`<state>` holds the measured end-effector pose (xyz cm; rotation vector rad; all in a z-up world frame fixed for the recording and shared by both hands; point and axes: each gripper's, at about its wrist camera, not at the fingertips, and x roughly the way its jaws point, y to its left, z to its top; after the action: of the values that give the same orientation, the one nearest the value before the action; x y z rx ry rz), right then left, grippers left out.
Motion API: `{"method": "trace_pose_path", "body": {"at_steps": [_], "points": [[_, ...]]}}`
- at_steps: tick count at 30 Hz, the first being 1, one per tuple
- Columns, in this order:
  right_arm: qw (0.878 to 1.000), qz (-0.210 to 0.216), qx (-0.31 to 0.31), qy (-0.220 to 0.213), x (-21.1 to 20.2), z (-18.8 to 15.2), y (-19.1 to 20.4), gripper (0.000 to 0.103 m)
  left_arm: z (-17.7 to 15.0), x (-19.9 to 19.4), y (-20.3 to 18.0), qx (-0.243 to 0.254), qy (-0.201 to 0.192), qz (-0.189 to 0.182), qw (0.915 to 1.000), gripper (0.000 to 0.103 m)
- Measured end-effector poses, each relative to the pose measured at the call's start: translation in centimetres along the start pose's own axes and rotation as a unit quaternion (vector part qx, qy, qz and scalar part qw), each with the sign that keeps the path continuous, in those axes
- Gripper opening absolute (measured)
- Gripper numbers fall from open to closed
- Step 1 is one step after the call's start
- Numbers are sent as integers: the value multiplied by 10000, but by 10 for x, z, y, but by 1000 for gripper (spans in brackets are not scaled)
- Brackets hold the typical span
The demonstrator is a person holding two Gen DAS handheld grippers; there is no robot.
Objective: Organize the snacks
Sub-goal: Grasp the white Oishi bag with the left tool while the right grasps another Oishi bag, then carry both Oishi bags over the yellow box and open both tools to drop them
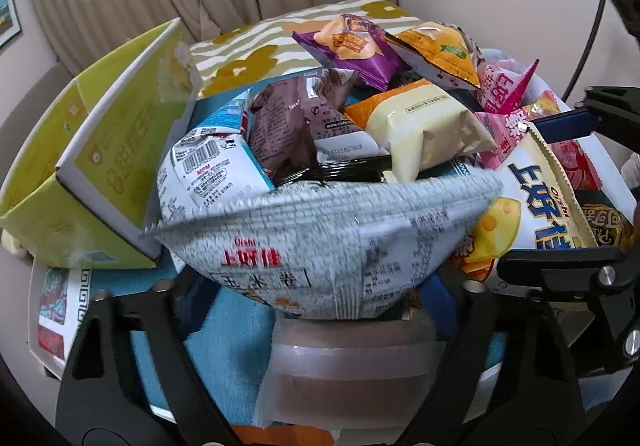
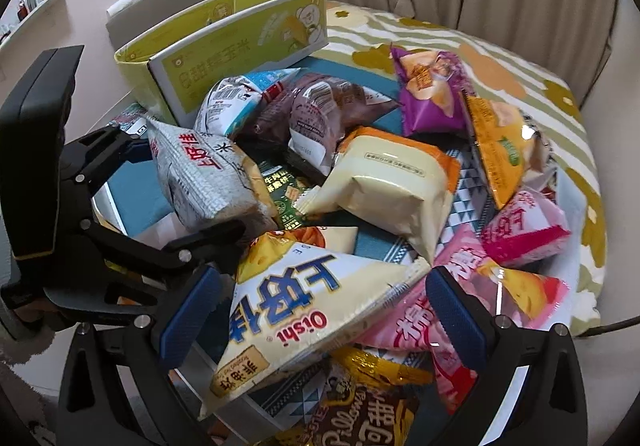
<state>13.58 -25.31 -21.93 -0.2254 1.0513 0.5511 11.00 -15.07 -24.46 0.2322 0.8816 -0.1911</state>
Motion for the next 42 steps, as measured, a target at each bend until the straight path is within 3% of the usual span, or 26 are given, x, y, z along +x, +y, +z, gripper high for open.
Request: {"method": "trace_pose_path", "body": {"at_steps": [3,10,13,23,29,36,42], "points": [[9998,133,-29,110,5,0,0,99,-1,-2,1,12,-29,-51,10000,71],[9991,246,-95,324,17,-3,3,71,-2,-8,7,-58,-32,-54,10000,70],[9993,197,-85,300,11,-3,3,67,-1,-15,11,-106,-32,-56,9999,70],[9999,-9,5,115,-22,2,7,64,8,-61,27,-336,-145,167,9992,70],[9996,59,132,-225,-57,17,6,63,20,-94,42,-677,-319,340,9966,70],[9978,67,18,-664,-89,61,11,63,45,-128,82,-1044,-639,660,9903,70],[9905,-197,-156,-1351,-100,121,26,63,80,-136,150,-1134,-847,888,9859,70]]}}
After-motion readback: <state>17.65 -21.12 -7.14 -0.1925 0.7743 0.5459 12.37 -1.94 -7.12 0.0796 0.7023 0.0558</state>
